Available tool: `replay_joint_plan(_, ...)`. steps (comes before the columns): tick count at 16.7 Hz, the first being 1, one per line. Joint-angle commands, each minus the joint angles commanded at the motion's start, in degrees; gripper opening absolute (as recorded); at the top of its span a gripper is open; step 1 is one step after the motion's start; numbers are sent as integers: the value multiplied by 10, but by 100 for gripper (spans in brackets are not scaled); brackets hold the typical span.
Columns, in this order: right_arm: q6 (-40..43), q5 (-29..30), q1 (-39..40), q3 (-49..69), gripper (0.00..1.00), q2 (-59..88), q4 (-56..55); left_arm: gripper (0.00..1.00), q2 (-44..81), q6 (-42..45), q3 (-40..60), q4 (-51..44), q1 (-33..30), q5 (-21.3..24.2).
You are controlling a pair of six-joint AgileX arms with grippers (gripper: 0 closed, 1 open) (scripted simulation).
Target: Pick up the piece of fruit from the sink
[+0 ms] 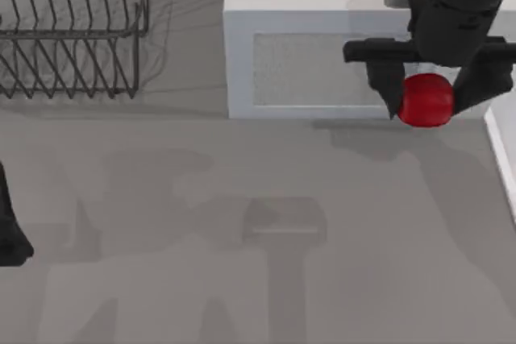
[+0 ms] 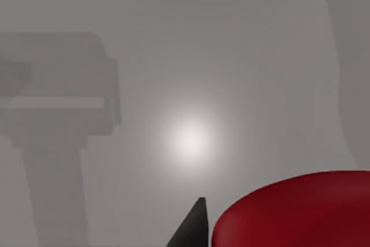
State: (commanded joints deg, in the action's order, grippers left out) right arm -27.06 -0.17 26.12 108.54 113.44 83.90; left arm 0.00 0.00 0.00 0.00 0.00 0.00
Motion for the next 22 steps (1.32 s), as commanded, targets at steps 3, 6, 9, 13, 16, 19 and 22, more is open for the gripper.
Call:
replay_joint_plan(3, -76, 2, 76, -13, 0, 5, -9, 100, 0, 0, 0, 0, 0, 0)
replay_joint_plan(6, -98, 3, 98, -19, 0, 7, -13, 100, 0, 0, 0, 0, 0, 0)
replay_joint_plan(9, -98, 1, 96, -17, 0, 5, -12, 100, 0, 0, 0, 0, 0, 0)
replay_joint_plan(13, -99, 2, 97, -58, 0, 10, -54, 100, 0, 0, 0, 0, 0, 0)
replay_joint_plan(16, -99, 2, 98, -128, 0, 18, -138, 100, 0, 0, 0, 0, 0, 0)
replay_joint_plan(19, -100, 2, 99, -202, 0, 28, -222, 100, 0, 0, 0, 0, 0, 0)
replay_joint_plan(22, -100, 3, 100, -234, 0, 32, -254, 100, 0, 0, 0, 0, 0, 0)
